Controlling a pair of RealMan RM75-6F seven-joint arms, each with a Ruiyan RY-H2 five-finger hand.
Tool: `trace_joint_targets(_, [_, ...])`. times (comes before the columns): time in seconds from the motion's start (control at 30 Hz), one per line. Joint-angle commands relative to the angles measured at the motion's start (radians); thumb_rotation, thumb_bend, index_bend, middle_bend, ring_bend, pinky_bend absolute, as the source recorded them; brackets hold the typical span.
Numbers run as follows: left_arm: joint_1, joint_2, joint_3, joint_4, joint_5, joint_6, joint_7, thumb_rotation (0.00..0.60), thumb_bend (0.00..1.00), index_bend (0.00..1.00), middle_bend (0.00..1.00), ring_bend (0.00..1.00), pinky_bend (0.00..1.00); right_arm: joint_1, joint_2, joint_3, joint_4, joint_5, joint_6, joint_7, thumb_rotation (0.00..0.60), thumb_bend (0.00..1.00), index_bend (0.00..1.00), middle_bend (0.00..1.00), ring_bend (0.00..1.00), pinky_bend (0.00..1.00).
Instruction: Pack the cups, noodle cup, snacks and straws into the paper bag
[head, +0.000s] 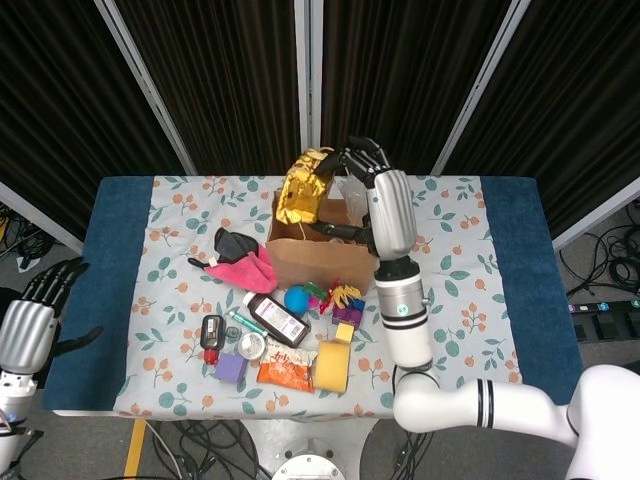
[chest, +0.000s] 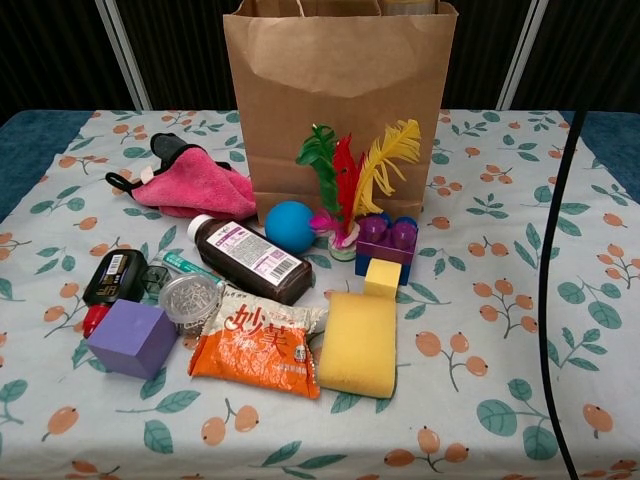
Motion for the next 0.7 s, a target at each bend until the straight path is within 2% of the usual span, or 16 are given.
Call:
trace_joint_targets(0.03, [-0.002,-0.001,0.001,-0.001,0.002,-0.002,0.002,0.6,0.1,0.18,0.22,0.15,0.21,0.0,-0.029,0.001,0.03,0.042,-0.003,0.038,0.6,0.18,0.68,0.55,0.43,0.2])
trace_joint_targets(0.37, [0.001,-0.002,0.009,-0.005,0.012,0.003,0.008,0.6,0.1,0.18,0.22,0.15,0.21,-0.053,-0.06,-0.053,0.046,0.182,-0.027,0.086,0.6,0.18,0.68,0.55,0.43,0.2])
trace_joint_targets(0.57, [0.003,-0.002,0.011,-0.012,0.014,0.007,0.012,0.6,0.1,0.18,0.22,0.15,0.21,-0.085,-0.069,-0.098,0.014,0.187,-0.022,0.097,0.6,0.18,0.68,0.55,0.43,0.2])
trace_joint_targets(0.7, [0.004,-0.002,0.014,-0.016,0.02,0.011,0.017,0.6,0.1,0.18,0.22,0.15,0.21,-0.092,-0.076,-0.104,0.009,0.188,-0.025,0.107,0.6,0.18,0.68,0.55,0.43,0.2])
